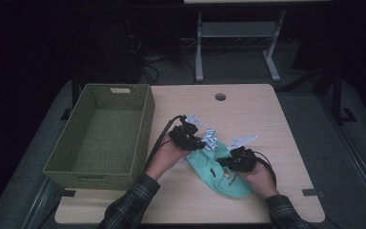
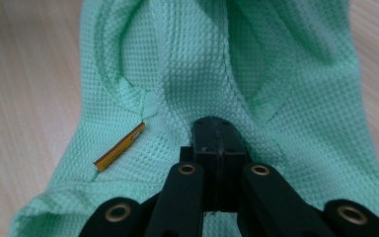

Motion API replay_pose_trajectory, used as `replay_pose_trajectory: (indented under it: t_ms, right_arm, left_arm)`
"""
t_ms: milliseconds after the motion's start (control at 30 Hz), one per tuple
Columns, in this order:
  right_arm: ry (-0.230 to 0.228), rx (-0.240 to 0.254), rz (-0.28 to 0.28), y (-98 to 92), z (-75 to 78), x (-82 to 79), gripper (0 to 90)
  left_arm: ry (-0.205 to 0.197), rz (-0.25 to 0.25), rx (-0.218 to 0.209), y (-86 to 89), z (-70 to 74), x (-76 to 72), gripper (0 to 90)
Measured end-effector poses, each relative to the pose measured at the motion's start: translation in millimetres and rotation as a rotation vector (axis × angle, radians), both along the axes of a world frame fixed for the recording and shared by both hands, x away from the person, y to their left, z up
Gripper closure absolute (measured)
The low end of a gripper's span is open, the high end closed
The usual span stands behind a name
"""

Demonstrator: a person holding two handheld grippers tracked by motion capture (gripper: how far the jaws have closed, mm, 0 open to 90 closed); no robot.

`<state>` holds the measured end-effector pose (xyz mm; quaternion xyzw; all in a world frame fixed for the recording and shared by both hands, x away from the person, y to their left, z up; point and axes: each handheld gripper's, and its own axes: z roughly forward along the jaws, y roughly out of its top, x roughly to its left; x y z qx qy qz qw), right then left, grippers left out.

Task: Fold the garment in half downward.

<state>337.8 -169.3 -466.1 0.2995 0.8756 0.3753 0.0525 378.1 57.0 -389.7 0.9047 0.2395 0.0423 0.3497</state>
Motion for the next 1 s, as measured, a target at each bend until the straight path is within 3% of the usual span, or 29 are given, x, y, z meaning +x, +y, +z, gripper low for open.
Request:
replay_pose_trajectory:
  t_ms: [100, 333, 433, 600, 733, 800, 1000]
  right_arm:
    - [0.009, -0.007, 0.0, 6.4, -2.8, 3.3, 89.8]
    - [0.0, 0.035, -0.006, 18.7, -7.1, 13.1, 89.9]
    - [-0.014, 0.027, -0.013, 17.9, -6.1, 10.6, 89.8]
    - [-0.028, 0.015, -0.032, -11.7, 7.2, -2.8, 89.8]
    - [-0.033, -0.01, -0.057, -38.3, 8.6, -15.2, 89.7]
    - [-0.021, -0.022, -0.072, -49.1, 8.1, -22.3, 89.8]
    - [0.0, -0.037, -0.076, -64.3, 5.4, -37.3, 89.8]
  left_arm:
    - [0.012, 0.012, -0.028, -0.6, 3.8, -2.8, 75.7]
    - [-0.007, -0.004, -0.034, -0.8, 12.2, -6.2, 75.7]
    - [-0.018, -0.004, -0.025, -1.1, 12.3, -6.5, 75.7]
    - [-0.025, 0.006, -0.015, 2.9, 13.6, -5.4, 75.7]
    - [-0.026, 0.034, -0.02, 7.8, 14.0, -3.0, 75.7]
    - [-0.032, 0.043, -0.001, 10.8, 13.8, -1.3, 75.7]
    - [-0.029, 0.062, 0.006, 16.5, 11.7, 2.4, 75.7]
